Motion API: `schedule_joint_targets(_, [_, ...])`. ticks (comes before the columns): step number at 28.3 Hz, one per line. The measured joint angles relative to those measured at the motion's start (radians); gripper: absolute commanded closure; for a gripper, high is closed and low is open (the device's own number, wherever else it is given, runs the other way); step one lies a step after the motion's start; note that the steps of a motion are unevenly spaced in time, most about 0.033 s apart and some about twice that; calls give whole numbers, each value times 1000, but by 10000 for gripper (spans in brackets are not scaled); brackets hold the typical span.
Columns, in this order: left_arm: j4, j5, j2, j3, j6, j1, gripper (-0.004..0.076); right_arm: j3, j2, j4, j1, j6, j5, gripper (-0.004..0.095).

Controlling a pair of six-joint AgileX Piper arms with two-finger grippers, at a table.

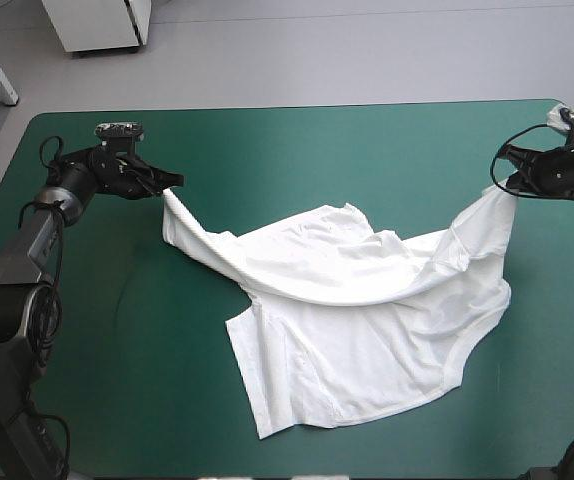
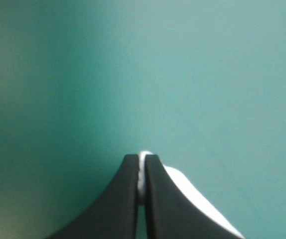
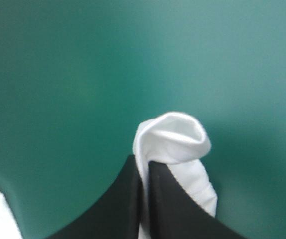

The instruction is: Fold the cloth

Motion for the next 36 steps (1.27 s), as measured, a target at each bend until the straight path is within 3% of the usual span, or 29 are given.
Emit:
schedule_joint_targets(1, [0,-13,8,0,1,0,668,-9,12,-7,0,0,0,818])
schedule_joint_targets(6, [-9,1,47,0,33,0,345,-39,38,-20,1,-26,6,362])
schedule_joint_targets(7, [-10,12,50,0,39,0,304,-43,38,-20,1,-27,9,310])
schedule_joint_targets(9, [-11,37,51,-4,43,0,252,-60,38,-22,1,-20,23,317])
schedule_joint_targets(15, [-11,171,47,-87,48,0,284,-130,35,-63,1,4,109,468])
schedule_joint_targets(23, [9,374,-12,-191,55,0,318,-129,-70,-263,1,72,182,469])
schedule_joint_targets(30, [11,581,-100,-192,73,-1,332,18,-281,-450,44,134,206,490])
schedule_joint_targets(36, [42,642,-272,-190,61,-85,363,172,-498,-488,123,156,262,490])
